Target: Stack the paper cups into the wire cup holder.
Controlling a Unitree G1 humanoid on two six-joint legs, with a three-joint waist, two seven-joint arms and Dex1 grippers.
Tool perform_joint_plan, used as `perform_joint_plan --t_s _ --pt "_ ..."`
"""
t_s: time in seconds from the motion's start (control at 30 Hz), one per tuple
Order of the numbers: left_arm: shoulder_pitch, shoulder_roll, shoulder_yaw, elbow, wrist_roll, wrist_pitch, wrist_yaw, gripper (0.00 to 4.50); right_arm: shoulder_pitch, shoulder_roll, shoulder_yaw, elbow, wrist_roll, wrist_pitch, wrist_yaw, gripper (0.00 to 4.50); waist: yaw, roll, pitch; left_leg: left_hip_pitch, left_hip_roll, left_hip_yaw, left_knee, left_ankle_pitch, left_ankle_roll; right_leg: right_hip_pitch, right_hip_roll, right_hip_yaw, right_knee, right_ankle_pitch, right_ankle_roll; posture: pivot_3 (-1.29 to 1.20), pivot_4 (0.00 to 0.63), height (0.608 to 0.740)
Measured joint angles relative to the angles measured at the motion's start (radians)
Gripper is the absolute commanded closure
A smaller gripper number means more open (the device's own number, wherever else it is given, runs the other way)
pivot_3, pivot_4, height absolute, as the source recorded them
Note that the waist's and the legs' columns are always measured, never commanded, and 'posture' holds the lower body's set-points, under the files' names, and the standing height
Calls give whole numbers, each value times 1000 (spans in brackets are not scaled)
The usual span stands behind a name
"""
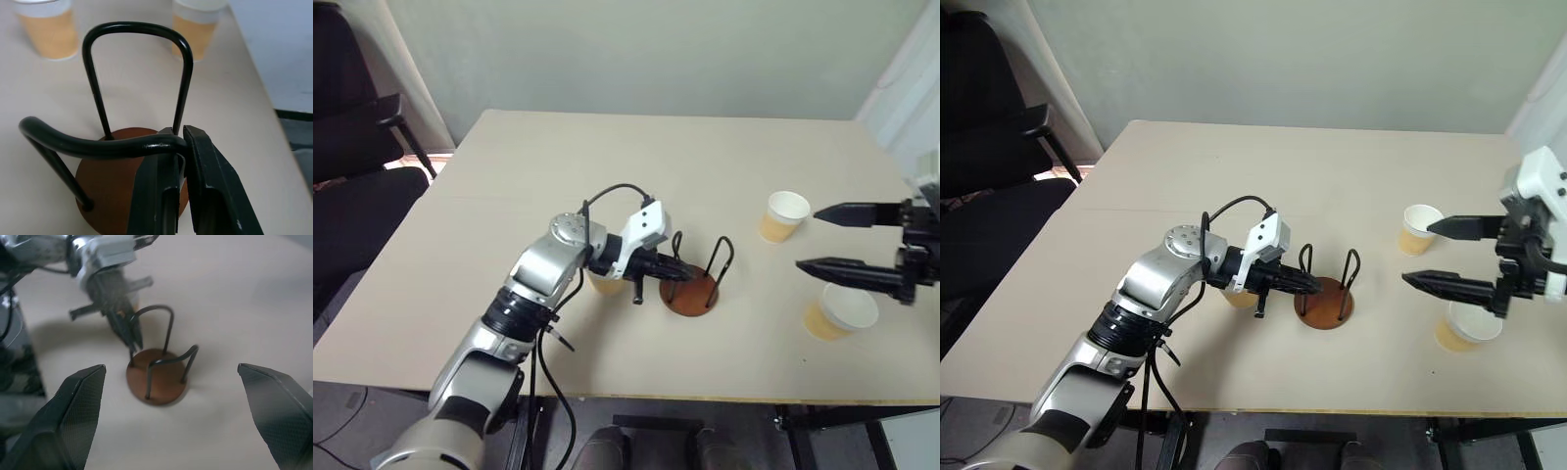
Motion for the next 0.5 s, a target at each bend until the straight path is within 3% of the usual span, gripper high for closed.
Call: perform_joint_plan --t_s 0.3,0.47,0.5 --pt "7 -69 -35 2 8 -6 23 4452 33 -10 -47 -27 15 16 11 0 -2 0 0 1 0 0 3 0 1 2 0 0 1 1 1 0 150 740" --pt "23 -33 -49 -11 11 -38 -4 4452 35 -13 -42 -29 8 -3 11 0 -2 0 0 2 0 1 3 -1 2 2 0 0 1 1 1 0 150 740" --pt "30 -14 -54 -25 10 -46 -19 4178 35 -16 -37 -28 9 -11 12 0 -3 0 0 2 0 1 3 -1 2 2 0 0 1 1 1 0 150 740"
